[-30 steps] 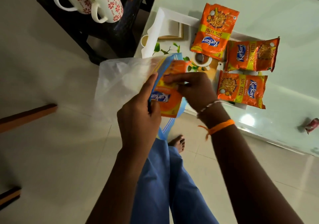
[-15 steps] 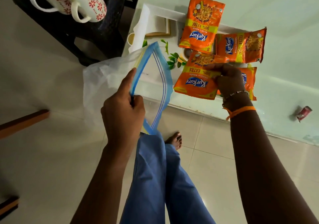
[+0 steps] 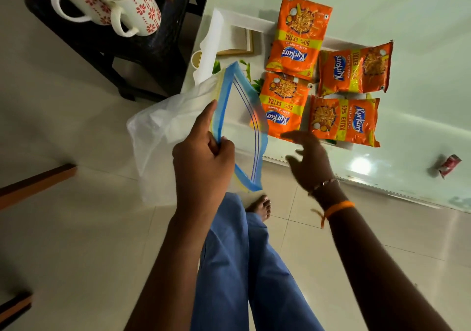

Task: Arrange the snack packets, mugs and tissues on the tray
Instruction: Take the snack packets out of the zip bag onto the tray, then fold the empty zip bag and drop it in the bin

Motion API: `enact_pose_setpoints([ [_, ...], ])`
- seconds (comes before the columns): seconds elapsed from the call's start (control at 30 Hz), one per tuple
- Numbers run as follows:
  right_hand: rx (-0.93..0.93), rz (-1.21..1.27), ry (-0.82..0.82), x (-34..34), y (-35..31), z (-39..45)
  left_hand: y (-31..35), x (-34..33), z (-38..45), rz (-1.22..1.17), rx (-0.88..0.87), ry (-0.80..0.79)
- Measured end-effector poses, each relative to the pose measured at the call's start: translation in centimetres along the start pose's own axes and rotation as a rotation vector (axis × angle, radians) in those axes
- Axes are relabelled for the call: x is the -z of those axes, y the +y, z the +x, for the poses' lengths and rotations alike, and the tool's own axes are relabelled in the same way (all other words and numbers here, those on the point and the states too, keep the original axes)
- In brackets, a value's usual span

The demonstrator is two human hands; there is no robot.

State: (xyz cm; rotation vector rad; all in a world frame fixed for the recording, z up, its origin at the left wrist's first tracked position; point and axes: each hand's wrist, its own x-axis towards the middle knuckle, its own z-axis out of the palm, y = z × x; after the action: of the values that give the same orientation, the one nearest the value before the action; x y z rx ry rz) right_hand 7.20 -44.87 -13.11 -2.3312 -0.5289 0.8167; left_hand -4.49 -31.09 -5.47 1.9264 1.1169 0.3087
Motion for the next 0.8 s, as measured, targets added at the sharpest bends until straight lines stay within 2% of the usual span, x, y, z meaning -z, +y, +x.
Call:
enact_pose_setpoints([
  [0.1, -0.154, 0.235, -0.365, -2.7, -0.3, -4.0, 0.3, -0.5, -0.3, -0.038, 0.027, -0.009],
  [0.17, -0.183, 0.317, -0.490, -5.1, -1.1, -5.8, 0.7, -1.1, -0.8, -0.073, 0.056, -0.019],
  [0.2, -0.191, 0.380, -0.443, -6.2, -1.7, -6.3, 0.8, -1.4, -1.1, -0.093, 0.069, -0.027],
  [0.3, -0.244, 0.682, -0.086, -7.9, -3.6, -6.0, 1.2, -2.4, -1.7, -0.209, 0.079, -0.075],
  [0.37, -0.265, 0.935, 0.076, -7.4, -4.1, -4.9, 1.0, -2.7, -1.6, -0.274, 0.081, -0.092],
  [0.4, -0.288, 1.064, 0.088, -6.8, -4.1, -4.2, 0.8, -2.6, -1.2, -0.278, 0.089, -0.066],
  [0.47, -0.277, 1.186, -0.030, -4.7, -3.6, -3.3, -0.5, -1.8, 0.4, -0.267, 0.135, 0.015],
  [0.57, -0.210, 1.138, -0.236, -0.7, -2.2, -2.0, -3.3, 0.3, 3.5, -0.067, 0.254, 0.012],
  [0.63, -0.178, 1.100, -0.325, 1.9, -1.3, -1.1, -5.0, 1.7, 4.8, 0.092, 0.314, -0.114],
  [0.67, -0.164, 1.094, -0.360, 2.9, -0.8, -0.7, -5.7, 2.2, 5.2, 0.094, 0.368, -0.216],
  [0.73, -0.140, 1.108, -0.411, 4.5, 0.0, -0.1, -6.2, 2.4, 5.1, -0.070, 0.524, -0.467],
  [0.8, -0.136, 1.150, -0.425, 5.4, 0.6, 0.3, -6.5, 1.9, 4.6, -0.300, 0.632, -0.629],
])
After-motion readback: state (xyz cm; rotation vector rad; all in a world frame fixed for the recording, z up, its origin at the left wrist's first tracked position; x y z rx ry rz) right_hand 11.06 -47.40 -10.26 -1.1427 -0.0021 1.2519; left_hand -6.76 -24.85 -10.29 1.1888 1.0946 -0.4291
